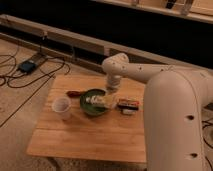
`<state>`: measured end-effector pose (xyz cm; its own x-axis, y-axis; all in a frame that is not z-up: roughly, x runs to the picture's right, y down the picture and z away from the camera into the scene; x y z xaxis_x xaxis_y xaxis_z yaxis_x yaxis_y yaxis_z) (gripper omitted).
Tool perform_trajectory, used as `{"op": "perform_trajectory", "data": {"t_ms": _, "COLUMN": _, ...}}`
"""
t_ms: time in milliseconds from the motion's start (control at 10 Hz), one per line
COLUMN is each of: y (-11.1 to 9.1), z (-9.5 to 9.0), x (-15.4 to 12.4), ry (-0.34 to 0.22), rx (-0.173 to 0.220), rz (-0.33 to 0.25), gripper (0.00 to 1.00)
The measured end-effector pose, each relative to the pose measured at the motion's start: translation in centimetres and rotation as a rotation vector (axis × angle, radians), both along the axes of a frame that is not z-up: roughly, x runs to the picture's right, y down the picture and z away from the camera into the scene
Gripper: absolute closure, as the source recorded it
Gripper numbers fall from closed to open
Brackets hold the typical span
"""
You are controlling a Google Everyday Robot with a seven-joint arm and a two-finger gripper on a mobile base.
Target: Place the bottle in the ceramic bowl
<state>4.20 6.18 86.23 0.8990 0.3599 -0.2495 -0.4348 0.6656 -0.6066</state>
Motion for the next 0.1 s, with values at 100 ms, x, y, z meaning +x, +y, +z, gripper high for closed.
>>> {"op": "perform_trajectory", "data": {"t_ms": 100, "y": -0.08, "z": 0.02, "x": -0.14, "ry": -0.003, "rx": 0.003, "rz": 0.002, "gripper": 0.20}}
